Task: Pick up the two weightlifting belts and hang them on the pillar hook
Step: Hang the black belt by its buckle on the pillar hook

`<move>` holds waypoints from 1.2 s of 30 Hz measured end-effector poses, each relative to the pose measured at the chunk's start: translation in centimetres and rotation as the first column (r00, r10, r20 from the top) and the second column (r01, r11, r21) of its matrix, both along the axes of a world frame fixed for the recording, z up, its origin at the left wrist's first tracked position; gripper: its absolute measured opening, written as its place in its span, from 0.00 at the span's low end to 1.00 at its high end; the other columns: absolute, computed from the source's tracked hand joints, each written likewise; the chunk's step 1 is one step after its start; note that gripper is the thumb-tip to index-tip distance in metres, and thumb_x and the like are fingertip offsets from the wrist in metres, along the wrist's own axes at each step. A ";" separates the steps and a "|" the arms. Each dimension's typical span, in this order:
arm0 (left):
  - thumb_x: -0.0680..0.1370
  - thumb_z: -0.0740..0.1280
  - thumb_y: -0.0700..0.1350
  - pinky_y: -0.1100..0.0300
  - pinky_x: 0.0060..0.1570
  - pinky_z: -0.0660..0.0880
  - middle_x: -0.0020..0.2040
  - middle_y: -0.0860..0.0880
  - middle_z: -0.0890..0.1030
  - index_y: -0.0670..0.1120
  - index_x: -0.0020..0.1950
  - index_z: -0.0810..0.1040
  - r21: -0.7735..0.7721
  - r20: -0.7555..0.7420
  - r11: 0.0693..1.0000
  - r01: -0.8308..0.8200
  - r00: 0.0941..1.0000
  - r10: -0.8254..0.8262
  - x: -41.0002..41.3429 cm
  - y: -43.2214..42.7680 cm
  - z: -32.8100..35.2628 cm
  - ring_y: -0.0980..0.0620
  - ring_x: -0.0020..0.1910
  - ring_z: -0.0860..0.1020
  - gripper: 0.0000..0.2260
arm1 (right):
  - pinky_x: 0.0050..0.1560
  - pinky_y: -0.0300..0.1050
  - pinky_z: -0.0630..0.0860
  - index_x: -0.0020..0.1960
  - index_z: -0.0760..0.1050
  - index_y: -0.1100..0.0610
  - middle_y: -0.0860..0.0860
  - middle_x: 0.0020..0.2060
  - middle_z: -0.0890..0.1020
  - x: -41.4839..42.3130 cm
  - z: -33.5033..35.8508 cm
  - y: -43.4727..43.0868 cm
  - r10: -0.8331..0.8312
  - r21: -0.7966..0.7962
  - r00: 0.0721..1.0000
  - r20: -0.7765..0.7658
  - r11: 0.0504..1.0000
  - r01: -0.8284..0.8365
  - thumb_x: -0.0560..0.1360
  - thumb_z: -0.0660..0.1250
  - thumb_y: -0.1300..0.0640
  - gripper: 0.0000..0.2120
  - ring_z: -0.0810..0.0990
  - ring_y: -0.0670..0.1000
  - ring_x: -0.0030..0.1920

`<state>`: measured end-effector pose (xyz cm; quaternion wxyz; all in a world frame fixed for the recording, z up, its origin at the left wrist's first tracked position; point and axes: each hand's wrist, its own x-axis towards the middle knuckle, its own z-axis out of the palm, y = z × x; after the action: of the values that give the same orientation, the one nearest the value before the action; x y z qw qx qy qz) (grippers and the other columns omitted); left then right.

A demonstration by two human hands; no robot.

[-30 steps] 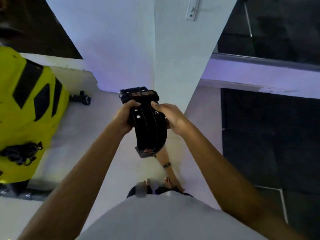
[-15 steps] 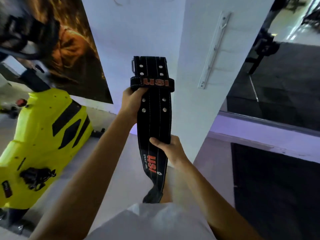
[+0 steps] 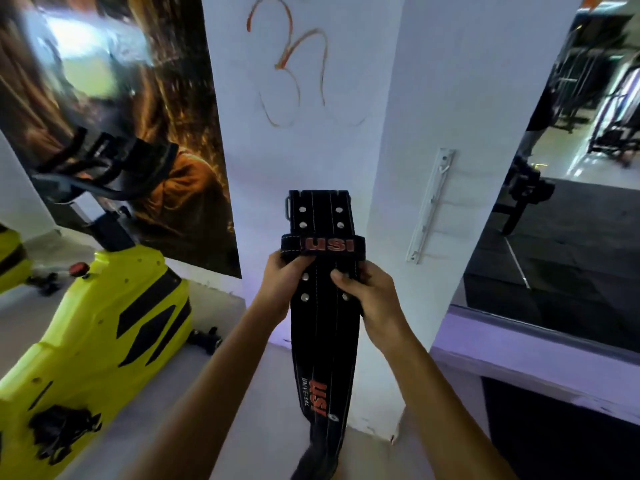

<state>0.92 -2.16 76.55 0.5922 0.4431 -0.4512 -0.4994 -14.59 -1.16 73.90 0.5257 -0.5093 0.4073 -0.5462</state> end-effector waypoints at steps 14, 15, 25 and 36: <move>0.73 0.73 0.37 0.58 0.48 0.81 0.48 0.44 0.87 0.40 0.53 0.82 0.058 0.172 0.989 0.134 0.975 -0.142 0.2 5.5 -10.6 0.45 0.49 0.85 0.09 | 0.62 0.69 0.74 0.54 0.82 0.59 0.59 0.52 0.86 0.2 -0.7 -0.2 -0.121 0.059 0.987 0.109 0.992 0.115 0.71 0.74 0.60 0.12 0.83 0.62 0.56; 0.73 0.73 0.36 0.61 0.46 0.80 0.47 0.47 0.87 0.42 0.51 0.82 0.069 0.176 0.987 0.146 0.972 -0.156 0.1 5.7 -10.8 0.48 0.48 0.85 0.08 | 0.63 0.69 0.74 0.54 0.82 0.58 0.59 0.52 0.86 0.0 -0.8 0.1 -0.122 0.057 0.988 0.094 0.992 0.117 0.71 0.74 0.60 0.12 0.83 0.62 0.56; 0.74 0.73 0.37 0.46 0.55 0.80 0.53 0.42 0.85 0.43 0.56 0.80 -0.036 0.053 0.994 0.106 0.993 -0.104 -0.2 4.4 -4.7 0.43 0.54 0.83 0.12 | 0.42 0.38 0.76 0.58 0.79 0.55 0.52 0.50 0.87 -0.3 -1.6 3.1 -0.099 0.014 0.995 -0.005 0.995 0.099 0.75 0.70 0.63 0.12 0.85 0.50 0.50; 0.65 0.61 0.34 0.47 0.48 0.75 0.56 0.35 0.78 0.44 0.70 0.69 -0.044 -0.071 0.882 0.469 0.879 -0.471 1.0 4.4 -5.6 0.39 0.53 0.77 0.32 | 0.41 0.45 0.75 0.67 0.71 0.53 0.56 0.51 0.80 -2.4 -2.2 4.9 0.090 0.050 0.995 -0.047 0.995 -0.088 0.59 0.65 0.73 0.38 0.78 0.55 0.50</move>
<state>1.95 2.19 70.98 0.4767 0.2925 -0.5274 -0.6396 -16.94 3.76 71.66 0.5515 -0.5274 0.4098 -0.4997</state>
